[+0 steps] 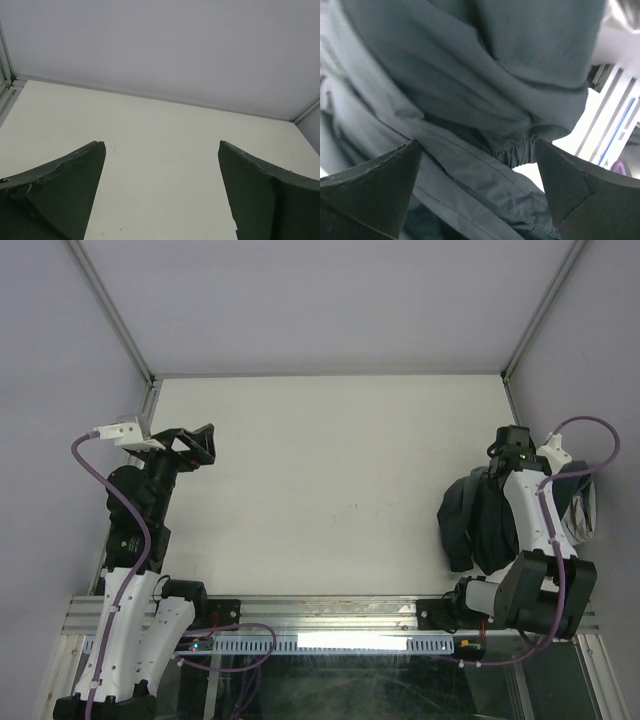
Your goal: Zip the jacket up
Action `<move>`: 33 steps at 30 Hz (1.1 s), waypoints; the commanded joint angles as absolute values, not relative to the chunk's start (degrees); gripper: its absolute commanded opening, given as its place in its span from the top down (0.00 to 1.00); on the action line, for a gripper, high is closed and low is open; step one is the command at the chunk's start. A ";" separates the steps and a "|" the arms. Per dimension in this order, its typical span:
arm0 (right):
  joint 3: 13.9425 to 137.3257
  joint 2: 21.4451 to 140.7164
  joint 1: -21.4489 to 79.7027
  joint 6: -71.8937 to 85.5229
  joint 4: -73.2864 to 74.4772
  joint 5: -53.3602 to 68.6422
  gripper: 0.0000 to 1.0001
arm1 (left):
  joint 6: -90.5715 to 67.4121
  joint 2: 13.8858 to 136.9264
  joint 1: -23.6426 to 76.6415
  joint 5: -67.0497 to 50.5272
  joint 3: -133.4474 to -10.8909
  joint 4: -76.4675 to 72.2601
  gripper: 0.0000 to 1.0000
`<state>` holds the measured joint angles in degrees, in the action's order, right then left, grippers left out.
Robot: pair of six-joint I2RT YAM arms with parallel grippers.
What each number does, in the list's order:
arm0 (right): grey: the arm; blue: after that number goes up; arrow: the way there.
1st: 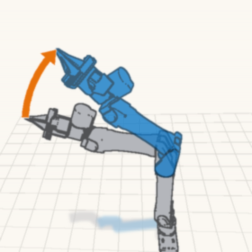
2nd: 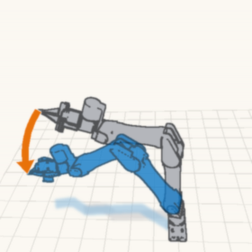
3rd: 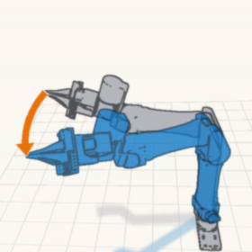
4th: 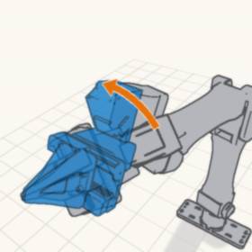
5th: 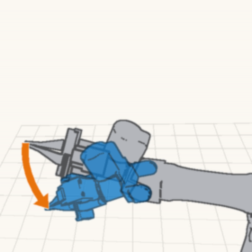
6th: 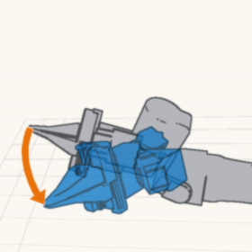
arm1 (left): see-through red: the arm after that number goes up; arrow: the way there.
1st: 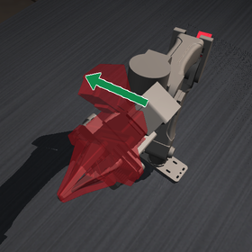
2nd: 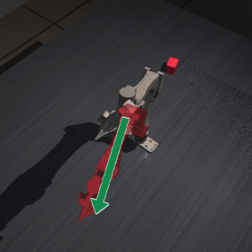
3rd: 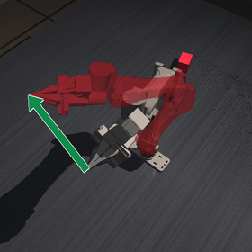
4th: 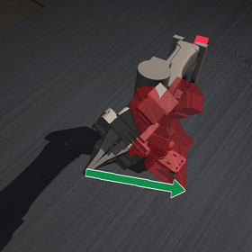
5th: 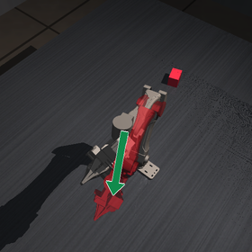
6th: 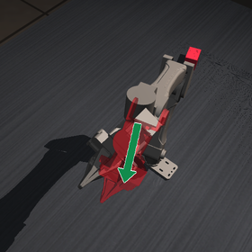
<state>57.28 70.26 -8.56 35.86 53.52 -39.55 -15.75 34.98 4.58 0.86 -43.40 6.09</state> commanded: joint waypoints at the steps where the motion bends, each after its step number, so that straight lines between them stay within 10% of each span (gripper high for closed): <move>1: 53.05 73.65 -11.79 36.46 41.53 -35.05 0.01 | -14.46 33.40 5.09 -0.91 -42.29 4.20 0.01; 4: 52.59 79.46 -11.87 33.25 37.68 -30.20 0.14 | -14.87 33.14 5.48 -0.50 -42.04 4.22 0.01; 11: 59.81 80.95 -2.97 26.86 33.46 -20.73 0.98 | -15.01 33.22 5.98 0.13 -42.21 4.17 0.01; 25: 117.03 97.77 29.32 12.63 35.00 -11.77 1.00 | -16.94 35.80 5.99 -2.51 -44.96 4.12 0.01; 33: 99.54 92.26 35.02 15.93 28.87 6.13 0.82 | -18.54 39.06 6.04 -5.18 -46.84 6.54 0.01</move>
